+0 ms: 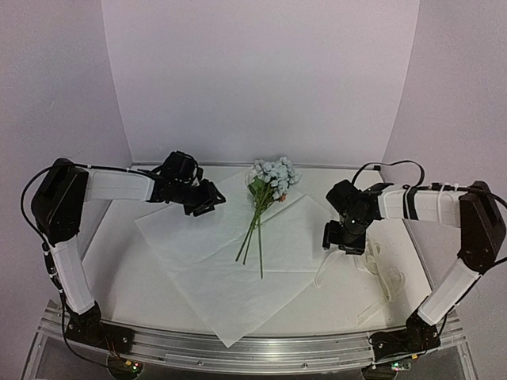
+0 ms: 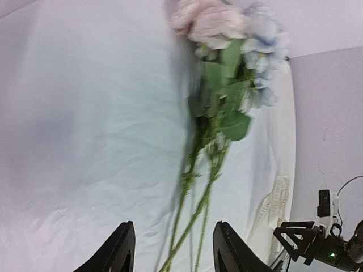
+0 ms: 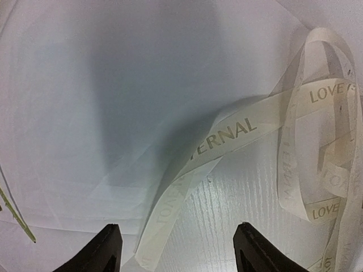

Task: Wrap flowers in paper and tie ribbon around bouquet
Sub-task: Pick up the bottom corner of the flattened wrapping paper from the center of the board.

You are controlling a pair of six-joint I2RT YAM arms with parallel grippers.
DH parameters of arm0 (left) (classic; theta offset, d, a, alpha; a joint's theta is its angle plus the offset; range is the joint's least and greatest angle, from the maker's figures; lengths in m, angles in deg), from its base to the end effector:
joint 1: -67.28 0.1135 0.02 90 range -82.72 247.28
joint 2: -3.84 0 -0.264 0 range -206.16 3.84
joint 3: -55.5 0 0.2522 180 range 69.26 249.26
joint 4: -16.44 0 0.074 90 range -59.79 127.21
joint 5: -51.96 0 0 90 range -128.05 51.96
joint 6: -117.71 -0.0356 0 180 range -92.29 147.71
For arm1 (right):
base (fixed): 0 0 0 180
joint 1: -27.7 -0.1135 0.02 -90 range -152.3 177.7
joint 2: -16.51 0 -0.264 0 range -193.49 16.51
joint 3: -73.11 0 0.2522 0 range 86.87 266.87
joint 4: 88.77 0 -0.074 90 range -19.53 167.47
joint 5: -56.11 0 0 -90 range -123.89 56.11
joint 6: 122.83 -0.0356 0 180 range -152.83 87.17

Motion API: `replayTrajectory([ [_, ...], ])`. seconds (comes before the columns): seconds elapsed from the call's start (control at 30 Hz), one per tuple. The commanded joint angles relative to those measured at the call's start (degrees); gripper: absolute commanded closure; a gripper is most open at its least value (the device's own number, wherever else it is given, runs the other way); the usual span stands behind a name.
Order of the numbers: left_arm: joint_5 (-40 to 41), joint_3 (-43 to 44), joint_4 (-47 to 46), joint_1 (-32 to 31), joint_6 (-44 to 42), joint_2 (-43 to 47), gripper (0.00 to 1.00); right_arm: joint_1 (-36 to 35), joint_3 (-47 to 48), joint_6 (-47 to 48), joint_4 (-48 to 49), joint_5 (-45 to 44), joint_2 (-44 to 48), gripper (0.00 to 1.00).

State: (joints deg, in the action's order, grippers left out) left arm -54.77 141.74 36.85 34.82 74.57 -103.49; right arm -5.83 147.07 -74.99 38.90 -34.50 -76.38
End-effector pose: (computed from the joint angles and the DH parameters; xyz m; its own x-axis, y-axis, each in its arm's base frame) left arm 0.3446 -0.2313 0.2031 -0.8901 -0.2620 -0.3729 0.0679 0.7329 -0.6769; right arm 0.2562 0.1693 0.1916 -0.9540 0.1730 -0.2449 0.1225 0.9704 0.2082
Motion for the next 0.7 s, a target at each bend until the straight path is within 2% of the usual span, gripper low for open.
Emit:
replayTrajectory([
  [0.0, -2.58, -12.29, -5.36, 3.33, 4.67, 5.14, 0.56, 1.30, 0.36, -1.38, 1.08, -0.25, -2.71, 0.34],
  [0.1, -2.08, -17.58, -6.38, 4.54, 5.84, 6.90, 0.59, 3.04, -0.17, -1.92, 2.14, 0.00, -4.56, 0.41],
  [0.27, 0.67, -23.40, -5.04, 6.47, 7.51, 9.12, 0.64, 7.32, -3.46, -3.24, 2.37, -0.94, -4.81, 0.47],
  [0.5, 0.59, -29.65, -5.11, 9.86, 8.56, 11.21, 0.66, 13.93, -9.46, -5.28, 2.10, -2.15, -3.58, 0.54],
  [0.67, -0.07, -31.66, -5.30, 11.13, 8.77, 12.21, 0.66, 18.44, -10.84, -5.74, -3.40, -6.54, -1.28, 0.60],
])
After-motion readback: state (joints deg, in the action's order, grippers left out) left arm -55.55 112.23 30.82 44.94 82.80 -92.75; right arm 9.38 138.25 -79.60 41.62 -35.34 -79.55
